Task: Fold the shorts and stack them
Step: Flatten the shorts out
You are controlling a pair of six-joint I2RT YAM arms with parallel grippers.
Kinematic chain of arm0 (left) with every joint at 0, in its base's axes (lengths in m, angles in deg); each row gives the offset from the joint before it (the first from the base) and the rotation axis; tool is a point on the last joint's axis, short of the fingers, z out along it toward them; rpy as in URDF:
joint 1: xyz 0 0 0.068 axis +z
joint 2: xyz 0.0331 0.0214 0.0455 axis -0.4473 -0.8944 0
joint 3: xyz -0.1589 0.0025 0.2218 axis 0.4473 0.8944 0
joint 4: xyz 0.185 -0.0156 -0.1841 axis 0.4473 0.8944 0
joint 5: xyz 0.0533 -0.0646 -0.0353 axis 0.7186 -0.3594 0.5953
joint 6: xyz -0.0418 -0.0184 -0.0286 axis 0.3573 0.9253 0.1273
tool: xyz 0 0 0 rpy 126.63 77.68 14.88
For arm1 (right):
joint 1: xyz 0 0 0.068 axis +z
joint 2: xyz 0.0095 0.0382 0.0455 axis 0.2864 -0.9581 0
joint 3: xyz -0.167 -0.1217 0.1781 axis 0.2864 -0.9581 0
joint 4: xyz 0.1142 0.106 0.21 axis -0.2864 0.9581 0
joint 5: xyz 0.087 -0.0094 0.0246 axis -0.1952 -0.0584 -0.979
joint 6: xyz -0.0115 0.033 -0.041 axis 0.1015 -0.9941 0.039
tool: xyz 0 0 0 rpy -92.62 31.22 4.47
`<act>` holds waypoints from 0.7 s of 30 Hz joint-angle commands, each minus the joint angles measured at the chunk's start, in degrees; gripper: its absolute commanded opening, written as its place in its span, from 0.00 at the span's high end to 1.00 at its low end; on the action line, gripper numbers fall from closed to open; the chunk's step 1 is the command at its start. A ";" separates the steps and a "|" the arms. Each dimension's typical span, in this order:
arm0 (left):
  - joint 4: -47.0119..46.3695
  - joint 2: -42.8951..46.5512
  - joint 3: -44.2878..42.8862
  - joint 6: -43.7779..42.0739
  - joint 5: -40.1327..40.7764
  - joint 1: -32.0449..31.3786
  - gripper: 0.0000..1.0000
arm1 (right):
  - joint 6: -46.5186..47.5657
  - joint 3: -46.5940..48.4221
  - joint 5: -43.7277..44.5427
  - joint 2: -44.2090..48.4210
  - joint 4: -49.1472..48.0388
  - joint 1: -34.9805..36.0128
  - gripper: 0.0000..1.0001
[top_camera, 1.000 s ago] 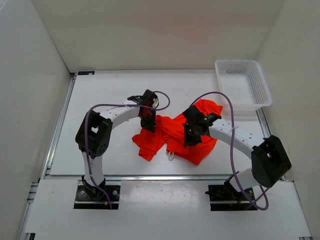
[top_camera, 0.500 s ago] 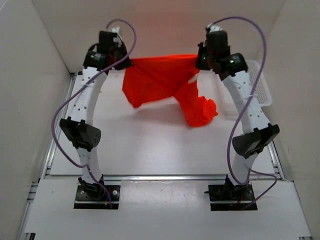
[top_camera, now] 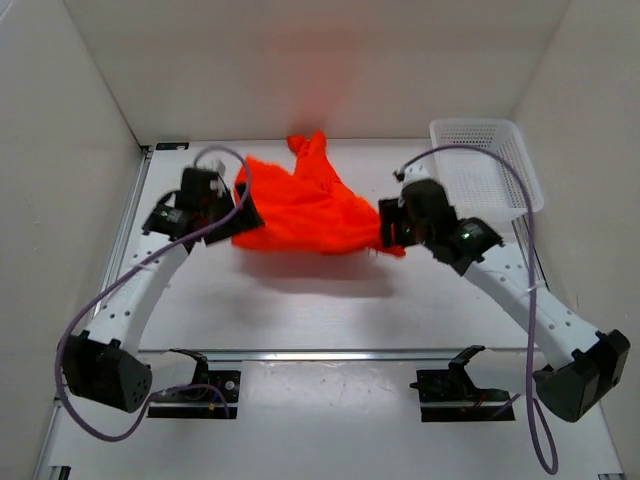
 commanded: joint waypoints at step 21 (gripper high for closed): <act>-3.55 -10.16 20.42 10.23 -6.47 7.55 0.04 | -29.15 -24.83 -35.48 3.98 0.36 -22.29 0.48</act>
